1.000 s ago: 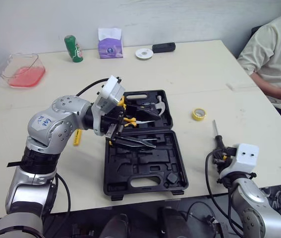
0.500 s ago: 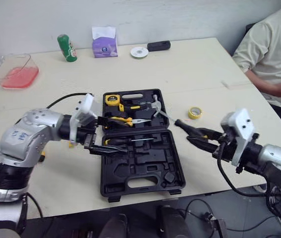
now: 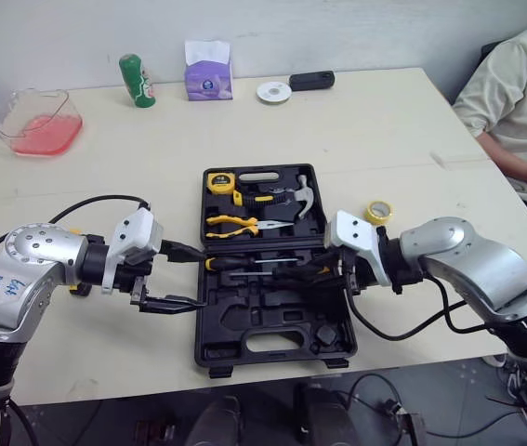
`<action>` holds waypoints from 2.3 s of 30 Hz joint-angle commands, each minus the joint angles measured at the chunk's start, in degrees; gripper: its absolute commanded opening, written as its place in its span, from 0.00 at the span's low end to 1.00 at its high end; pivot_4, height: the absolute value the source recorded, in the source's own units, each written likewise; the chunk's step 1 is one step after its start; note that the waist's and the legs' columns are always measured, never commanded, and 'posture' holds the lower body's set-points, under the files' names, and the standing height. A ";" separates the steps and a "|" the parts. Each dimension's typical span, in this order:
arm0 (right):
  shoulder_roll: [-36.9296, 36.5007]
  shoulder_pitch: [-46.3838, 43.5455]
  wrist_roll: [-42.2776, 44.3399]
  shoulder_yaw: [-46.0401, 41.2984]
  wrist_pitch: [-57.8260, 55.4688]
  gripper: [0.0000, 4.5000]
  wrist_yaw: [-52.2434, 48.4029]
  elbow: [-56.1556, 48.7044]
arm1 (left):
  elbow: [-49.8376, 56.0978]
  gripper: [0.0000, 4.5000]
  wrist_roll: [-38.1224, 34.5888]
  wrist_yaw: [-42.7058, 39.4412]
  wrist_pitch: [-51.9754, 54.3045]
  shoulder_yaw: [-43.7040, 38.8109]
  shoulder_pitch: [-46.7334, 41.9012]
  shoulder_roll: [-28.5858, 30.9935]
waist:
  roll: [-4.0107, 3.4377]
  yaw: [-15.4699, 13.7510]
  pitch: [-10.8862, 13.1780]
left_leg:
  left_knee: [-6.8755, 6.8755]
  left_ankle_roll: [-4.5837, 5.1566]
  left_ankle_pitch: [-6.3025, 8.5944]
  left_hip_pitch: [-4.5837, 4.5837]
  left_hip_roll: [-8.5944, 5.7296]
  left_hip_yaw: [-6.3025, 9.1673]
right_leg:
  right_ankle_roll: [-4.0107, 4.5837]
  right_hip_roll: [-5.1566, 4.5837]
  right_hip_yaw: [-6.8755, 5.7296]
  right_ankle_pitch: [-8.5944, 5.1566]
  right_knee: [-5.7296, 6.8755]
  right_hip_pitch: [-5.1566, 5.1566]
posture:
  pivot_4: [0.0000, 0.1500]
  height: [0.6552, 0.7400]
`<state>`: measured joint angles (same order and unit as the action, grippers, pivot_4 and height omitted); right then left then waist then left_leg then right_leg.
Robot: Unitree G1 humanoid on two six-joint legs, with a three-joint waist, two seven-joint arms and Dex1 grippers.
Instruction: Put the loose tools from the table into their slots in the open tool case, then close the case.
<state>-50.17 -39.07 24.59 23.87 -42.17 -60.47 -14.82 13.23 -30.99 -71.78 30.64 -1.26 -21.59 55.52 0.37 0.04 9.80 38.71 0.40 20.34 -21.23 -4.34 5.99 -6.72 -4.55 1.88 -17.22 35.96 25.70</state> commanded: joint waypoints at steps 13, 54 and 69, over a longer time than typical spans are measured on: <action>4.90 -2.94 -6.54 -1.46 2.95 0.46 -4.57 3.93 | 2.73 1.00 -0.44 1.52 -0.28 -0.36 -1.25 -1.97 | -0.01 0.12 0.00 | 0.28 -0.02 0.03 0.00 0.01 -0.02 | 0.03 0.03 0.01 0.05 0.05 -0.02 | 1.00 1.00; 17.95 7.74 -15.83 0.09 10.36 0.00 3.10 12.88 | 2.33 1.00 0.54 5.02 0.08 1.63 -3.18 -8.83 | 0.28 -0.48 -1.39 | 0.22 -0.01 0.19 1.15 -0.01 0.14 | 0.04 0.04 -0.01 0.04 -0.19 -1.36 | 1.00 1.00; 5.01 29.63 9.11 -50.91 -5.13 0.80 8.09 -8.38 | 5.95 1.00 -7.38 30.28 6.56 -37.54 31.13 -19.44 | -0.04 -0.75 -1.03 | -0.08 0.03 0.29 0.86 0.02 0.12 | 0.05 0.10 0.12 0.04 -0.13 -0.70 | 1.00 1.00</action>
<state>-43.46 -10.92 32.71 -21.29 -46.87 -51.72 -22.68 18.25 -36.42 -43.49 36.82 -31.89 8.10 36.07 0.32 -0.71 8.77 38.66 0.46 20.65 -20.33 -4.32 6.02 -6.67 -4.45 2.06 -17.19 35.79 24.98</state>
